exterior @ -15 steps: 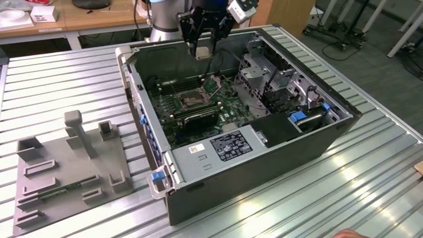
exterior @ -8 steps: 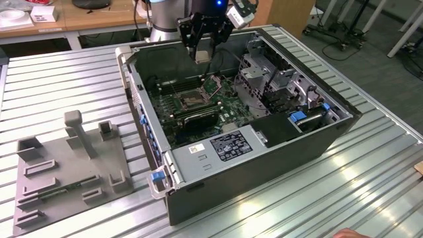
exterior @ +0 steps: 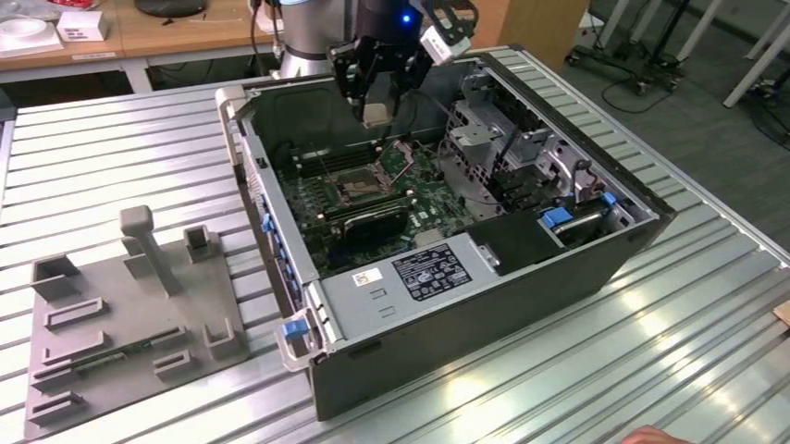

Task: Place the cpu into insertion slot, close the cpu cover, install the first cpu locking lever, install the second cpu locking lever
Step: 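Place the cpu into insertion slot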

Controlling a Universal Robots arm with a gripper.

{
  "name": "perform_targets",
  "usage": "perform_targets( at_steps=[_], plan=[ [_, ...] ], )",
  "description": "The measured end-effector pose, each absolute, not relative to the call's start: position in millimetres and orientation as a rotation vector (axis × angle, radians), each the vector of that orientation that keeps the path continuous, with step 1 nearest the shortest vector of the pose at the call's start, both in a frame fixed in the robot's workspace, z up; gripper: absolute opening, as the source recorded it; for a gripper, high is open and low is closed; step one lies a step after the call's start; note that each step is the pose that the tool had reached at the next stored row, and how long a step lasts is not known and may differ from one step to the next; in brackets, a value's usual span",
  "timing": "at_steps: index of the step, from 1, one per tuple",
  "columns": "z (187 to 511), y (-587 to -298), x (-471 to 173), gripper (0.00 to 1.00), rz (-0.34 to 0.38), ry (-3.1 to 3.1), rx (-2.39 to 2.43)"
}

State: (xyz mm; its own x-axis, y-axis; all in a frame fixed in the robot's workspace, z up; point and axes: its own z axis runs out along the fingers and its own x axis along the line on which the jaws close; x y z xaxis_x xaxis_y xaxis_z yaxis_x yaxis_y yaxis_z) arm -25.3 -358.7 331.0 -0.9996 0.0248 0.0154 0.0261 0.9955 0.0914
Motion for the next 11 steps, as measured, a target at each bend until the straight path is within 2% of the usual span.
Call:
perform_targets(
  at_steps=[11],
  plan=[
    [312,-359,-35,0.54,-0.149,-3.128,-0.037]
  ],
)
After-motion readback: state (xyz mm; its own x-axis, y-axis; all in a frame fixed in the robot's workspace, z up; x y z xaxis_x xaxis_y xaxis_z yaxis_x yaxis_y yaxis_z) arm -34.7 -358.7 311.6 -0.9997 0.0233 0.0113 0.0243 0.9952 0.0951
